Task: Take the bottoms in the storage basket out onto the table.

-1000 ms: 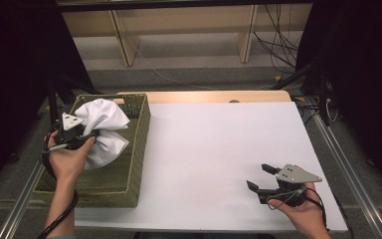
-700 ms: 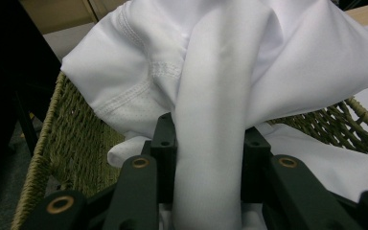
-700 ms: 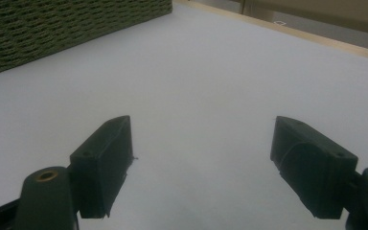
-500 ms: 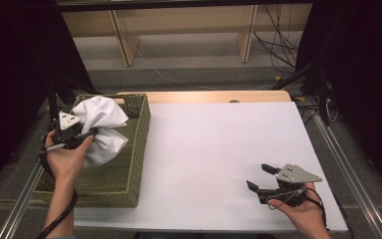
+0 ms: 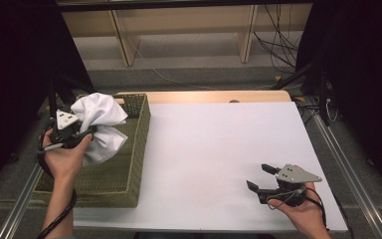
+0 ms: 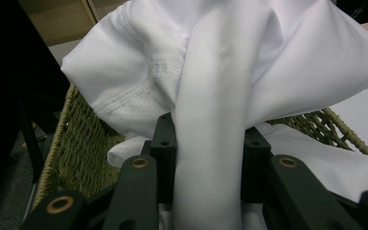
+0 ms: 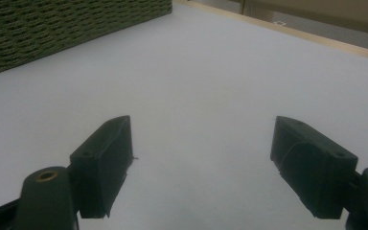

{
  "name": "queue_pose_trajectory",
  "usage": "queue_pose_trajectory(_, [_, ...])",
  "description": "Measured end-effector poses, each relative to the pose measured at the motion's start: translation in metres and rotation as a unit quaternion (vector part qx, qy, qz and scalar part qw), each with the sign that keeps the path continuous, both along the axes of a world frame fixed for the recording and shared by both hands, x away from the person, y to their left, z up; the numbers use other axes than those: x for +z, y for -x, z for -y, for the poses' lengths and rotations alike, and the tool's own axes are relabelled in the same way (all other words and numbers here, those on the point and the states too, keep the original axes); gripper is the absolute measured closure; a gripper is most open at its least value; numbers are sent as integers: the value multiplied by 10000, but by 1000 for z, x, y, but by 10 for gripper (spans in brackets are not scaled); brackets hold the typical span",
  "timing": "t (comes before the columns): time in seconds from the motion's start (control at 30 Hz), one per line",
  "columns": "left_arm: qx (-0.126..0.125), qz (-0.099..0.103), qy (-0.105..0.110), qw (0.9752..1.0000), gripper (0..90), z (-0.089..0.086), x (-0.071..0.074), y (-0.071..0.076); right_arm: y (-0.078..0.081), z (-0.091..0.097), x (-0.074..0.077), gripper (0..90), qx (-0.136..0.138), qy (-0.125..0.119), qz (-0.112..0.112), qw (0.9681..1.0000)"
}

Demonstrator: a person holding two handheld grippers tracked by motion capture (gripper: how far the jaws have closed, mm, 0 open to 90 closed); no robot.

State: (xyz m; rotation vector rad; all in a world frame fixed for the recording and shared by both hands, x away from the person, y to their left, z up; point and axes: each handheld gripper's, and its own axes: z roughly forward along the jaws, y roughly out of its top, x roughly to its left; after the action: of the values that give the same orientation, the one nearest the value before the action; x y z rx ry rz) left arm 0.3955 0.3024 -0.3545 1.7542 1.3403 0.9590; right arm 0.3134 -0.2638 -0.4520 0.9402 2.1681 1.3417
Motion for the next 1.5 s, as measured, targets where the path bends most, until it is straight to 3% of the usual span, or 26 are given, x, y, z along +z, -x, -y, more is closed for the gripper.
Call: queue_pose_trajectory(1.5, [-127,374,65,9992,669,10,23,12,0,0,0,234,16,5,5,10000])
